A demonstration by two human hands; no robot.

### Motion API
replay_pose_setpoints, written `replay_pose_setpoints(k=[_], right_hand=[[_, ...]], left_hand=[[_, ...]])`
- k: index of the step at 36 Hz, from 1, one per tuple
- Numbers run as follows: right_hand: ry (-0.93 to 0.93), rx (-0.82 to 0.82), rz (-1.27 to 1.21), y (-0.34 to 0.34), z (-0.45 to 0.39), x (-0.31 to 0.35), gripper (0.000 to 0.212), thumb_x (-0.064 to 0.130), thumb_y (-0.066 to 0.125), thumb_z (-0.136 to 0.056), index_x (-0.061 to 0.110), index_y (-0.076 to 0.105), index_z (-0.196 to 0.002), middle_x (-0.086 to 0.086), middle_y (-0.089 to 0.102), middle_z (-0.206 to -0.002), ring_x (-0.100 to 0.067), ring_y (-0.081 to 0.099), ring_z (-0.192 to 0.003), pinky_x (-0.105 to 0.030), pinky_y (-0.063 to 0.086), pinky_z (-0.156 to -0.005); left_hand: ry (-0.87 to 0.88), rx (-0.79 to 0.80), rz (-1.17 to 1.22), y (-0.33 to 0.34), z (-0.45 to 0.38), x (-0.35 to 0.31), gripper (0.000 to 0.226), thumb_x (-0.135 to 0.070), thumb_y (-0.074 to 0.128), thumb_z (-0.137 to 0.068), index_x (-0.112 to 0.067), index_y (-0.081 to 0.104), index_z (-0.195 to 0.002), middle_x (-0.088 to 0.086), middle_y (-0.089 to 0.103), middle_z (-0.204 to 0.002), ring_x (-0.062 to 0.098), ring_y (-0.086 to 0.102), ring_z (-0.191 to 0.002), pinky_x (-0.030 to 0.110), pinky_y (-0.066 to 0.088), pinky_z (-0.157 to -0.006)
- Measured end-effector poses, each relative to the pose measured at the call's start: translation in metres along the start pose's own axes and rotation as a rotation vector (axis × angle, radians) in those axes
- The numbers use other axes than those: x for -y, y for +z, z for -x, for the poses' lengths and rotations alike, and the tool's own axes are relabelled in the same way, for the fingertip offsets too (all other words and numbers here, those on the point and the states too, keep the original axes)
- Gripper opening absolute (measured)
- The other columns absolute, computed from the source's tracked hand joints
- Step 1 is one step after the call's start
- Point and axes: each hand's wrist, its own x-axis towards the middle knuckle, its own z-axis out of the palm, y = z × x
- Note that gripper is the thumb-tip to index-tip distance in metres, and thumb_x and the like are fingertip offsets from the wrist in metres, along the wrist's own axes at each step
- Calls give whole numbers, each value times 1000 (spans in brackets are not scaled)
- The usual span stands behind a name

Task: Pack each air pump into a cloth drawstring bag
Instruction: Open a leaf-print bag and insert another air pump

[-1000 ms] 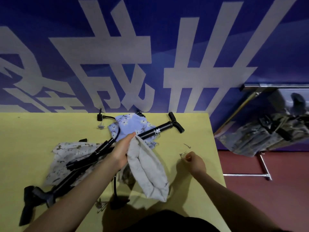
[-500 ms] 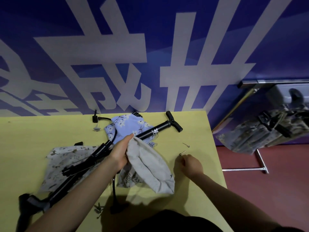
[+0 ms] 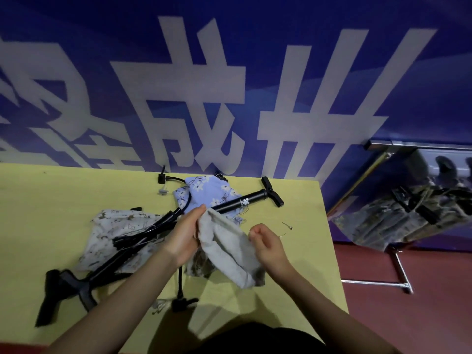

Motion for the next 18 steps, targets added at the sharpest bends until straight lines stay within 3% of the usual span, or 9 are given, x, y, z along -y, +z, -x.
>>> replay_pose_setpoints(k=[2,7,10,12,15,18], right_hand=[[-57,60,-85,17,8,14,21,36,49,-88,19,50,-76,11,45,-60,-4,41,-55,-21,37,-56],[-120,239,-62,48,17,23,24,27,51,-94,10,55,-78,0,55,-70,-10,51,-67,-26,41,-66],[-112,282,-17,60,18,20,20,17,53,-96,3,57,-82,-3,56,-75,-5,51,-71,-21,41,-68],[-111,302,26,64,19,17,17,10,52,-97,10,56,-81,4,55,-77,-3,52,-72,-18,42,-69],[-118,314,114,69,19,16,22,12,52,-96,24,55,-78,8,57,-76,-6,54,-73,-24,44,-70],[-168,316,269,72,16,13,19,13,54,-96,19,58,-78,13,56,-72,-1,51,-67,-27,41,-67]], left_hand=[[-14,18,-30,-7,7,2,37,-35,44,-101,-6,61,-114,14,69,-108,24,64,-104,38,50,-87],[-29,9,0,-21,35,-1,46,-40,45,-99,-6,60,-126,19,60,-129,26,56,-122,42,42,-106],[-24,52,23,-25,50,-1,47,-36,38,-101,-6,75,-102,18,70,-109,21,68,-101,33,53,-90],[-19,57,53,-29,58,-1,50,-34,36,-102,3,69,-109,20,70,-106,24,70,-94,32,54,-84],[-2,30,92,-38,72,0,51,-33,37,-101,9,56,-123,25,66,-111,28,67,-99,34,52,-88],[-18,27,136,-47,80,8,52,-32,39,-100,10,55,-125,29,60,-122,35,61,-109,39,46,-99]])
